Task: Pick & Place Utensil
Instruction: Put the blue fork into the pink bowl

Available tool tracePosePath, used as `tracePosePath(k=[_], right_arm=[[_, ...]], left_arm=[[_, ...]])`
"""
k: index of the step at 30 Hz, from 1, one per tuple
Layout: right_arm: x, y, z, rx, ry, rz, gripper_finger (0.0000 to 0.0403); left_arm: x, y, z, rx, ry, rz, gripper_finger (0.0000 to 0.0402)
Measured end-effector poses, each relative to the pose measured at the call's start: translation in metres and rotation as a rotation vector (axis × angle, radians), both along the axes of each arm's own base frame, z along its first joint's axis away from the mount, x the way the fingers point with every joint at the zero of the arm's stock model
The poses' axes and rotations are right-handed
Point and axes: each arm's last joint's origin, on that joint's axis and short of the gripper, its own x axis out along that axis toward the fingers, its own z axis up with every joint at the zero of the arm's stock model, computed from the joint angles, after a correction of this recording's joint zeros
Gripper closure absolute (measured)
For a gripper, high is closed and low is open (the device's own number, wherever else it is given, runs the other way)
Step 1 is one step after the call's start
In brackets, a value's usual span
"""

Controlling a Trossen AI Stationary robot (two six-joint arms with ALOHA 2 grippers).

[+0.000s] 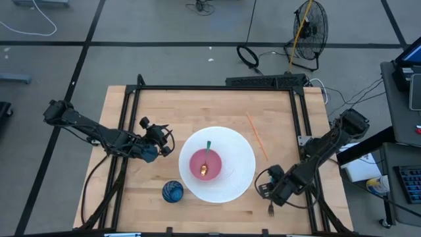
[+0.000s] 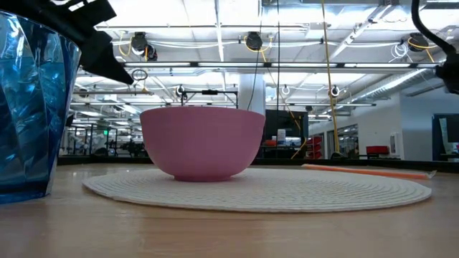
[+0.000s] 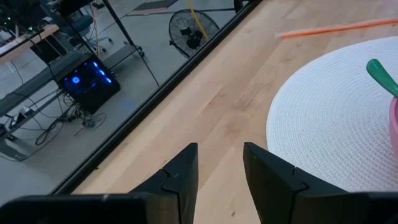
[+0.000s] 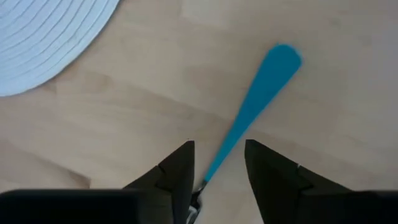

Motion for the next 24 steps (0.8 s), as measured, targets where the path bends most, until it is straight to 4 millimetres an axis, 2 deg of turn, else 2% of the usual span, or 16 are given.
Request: tracePosePath(k=[9,16,24], right_arm=[[-0.004,-0.006,-0.009,0.015,0.062,-0.049,0.0239],[-0.007,-0.008,-0.022,0.078,0.025,-0.067,0.0239],[-0.010,-0.009,-0.028,0.083,0.113,-0.091,0.0264]], left_arm=[[0.000,0.000,0.000,0.002,0.005,0.000,0.0268],[0.000,0.000,0.000,0.003,0.006,0.000,0.0268],[0.000,0.001,0.000,0.003,0.006,0.004,0.0268]])
